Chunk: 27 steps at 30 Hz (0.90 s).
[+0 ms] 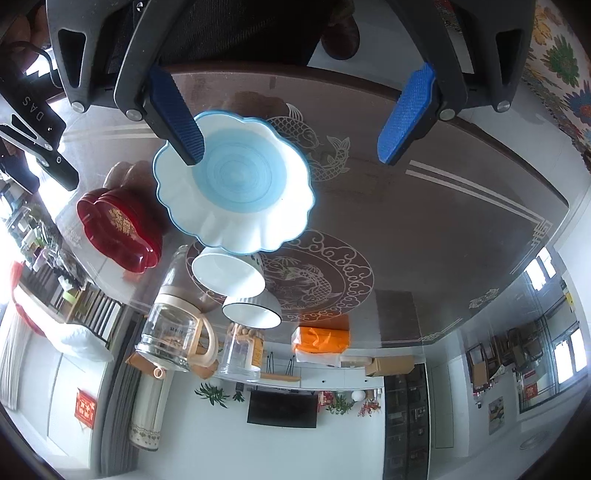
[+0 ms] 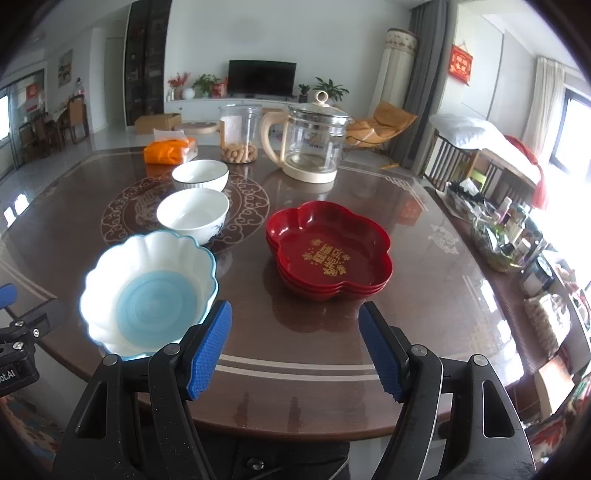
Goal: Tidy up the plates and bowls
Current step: 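Move both tools to the plain white bowl and grip its rim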
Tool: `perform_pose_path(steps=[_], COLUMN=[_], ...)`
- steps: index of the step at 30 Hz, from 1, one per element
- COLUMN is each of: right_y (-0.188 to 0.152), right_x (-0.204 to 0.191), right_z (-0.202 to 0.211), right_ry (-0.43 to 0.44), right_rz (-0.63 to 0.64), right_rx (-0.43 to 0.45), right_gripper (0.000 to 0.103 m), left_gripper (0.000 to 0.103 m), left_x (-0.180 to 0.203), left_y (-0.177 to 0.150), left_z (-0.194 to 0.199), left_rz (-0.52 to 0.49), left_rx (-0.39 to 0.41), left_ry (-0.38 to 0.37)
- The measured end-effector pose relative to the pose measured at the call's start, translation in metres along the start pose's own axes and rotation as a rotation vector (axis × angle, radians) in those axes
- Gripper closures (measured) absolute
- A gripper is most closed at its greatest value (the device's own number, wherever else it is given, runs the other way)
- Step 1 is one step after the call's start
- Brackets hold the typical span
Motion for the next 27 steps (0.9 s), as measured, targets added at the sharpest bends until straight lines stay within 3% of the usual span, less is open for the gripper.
perform_pose_path(steps=[5,10,13,17,19,22,25,27], right_y=[0.0,0.004,0.026,0.086,0.118,0.149,0.161,0.161], right_x=[0.0,0.001,0.007,0.016,0.023,0.018,0.003,-0.008], right_z=[-0.001,-0.013,-0.03,-0.058,-0.085,-0.134,-0.169,-0.189], right_ry=[-0.008,0.084,0.252,0.443,0.526,0.576,0.52,0.51], right_rz=[0.0,-0.011,-0.032,-0.042,-0.092,-0.103,-0.042,-0.036], right_rx=[-0.003,-0.031,-0.052,-0.094,-0.155,-0.291,-0.356,-0.404], right_gripper=[0.028,0.028,0.028,0.028,0.028,0.028,0.033,0.053], left_gripper=[0.008,0.008,0.008,0.008,0.008,0.009,0.024,0.032], left_x=[-0.005,-0.001,-0.003,0.008,0.016,0.027,0.034,0.038], left_y=[-0.007,0.0,0.036,0.105,0.136,0.162,0.169,0.165], left_z=[-0.006,-0.026,-0.039,-0.07,-0.1,-0.147,-0.182,-0.2], left_rz=[-0.007,-0.09,-0.079,-0.129,-0.136,-0.127,-0.112,-0.11], left_rx=[0.034,-0.117,-0.149,-0.146,-0.219,-0.335,-0.395,-0.435], left_ry=[0.019,0.03,-0.009,0.034,0.014,-0.007,0.017,0.022])
Point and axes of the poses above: each gripper's, at about its wrist camera, not at the fingertips, and z roughly against the way its jaws point, x to its right, y to its top, the point moved 2 cm from there along -z, roughly the way its jaws point, and after that the axes turned 8 degrees about z, right-handed, at the moved point
